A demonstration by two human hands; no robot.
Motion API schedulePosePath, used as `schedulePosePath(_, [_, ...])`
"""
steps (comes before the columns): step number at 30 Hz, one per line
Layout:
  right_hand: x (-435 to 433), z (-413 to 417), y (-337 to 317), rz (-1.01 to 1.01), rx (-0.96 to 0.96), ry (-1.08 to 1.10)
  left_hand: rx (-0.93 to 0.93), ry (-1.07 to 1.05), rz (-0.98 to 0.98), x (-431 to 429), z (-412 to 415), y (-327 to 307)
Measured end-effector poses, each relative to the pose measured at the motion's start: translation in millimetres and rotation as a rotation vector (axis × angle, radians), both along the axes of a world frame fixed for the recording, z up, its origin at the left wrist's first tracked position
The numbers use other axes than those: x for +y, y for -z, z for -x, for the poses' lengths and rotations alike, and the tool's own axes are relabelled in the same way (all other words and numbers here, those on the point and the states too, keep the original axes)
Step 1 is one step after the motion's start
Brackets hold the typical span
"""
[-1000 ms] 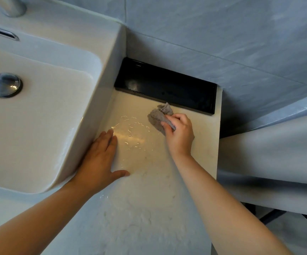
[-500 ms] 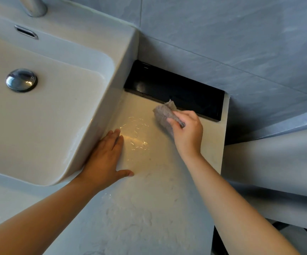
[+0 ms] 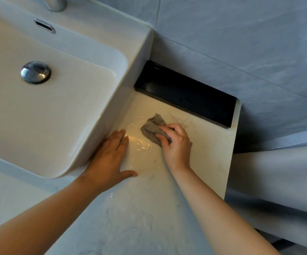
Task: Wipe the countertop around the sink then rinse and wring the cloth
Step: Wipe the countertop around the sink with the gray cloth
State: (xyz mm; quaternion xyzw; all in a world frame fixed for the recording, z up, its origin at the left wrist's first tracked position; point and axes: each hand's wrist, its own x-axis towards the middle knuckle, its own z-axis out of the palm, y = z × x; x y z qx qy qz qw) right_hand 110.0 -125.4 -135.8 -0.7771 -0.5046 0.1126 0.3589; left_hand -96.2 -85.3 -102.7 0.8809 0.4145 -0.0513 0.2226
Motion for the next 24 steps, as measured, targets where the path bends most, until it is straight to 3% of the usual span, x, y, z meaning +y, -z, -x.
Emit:
schedulePosePath(11, [-37, 24, -27, 0.043, 0.045, -0.132, 0.02, -0.045, -0.149, -37, 38, 7])
schedulePosePath(16, [14, -2, -47, -0.04, -0.016, -0.012, 0.0, -0.055, -0.162, -40, 38, 17])
schedulePosePath(24, [72, -3, -10, 0.06, -0.1, -0.037, -0.048, -0.078, -0.2, -42, 37, 23])
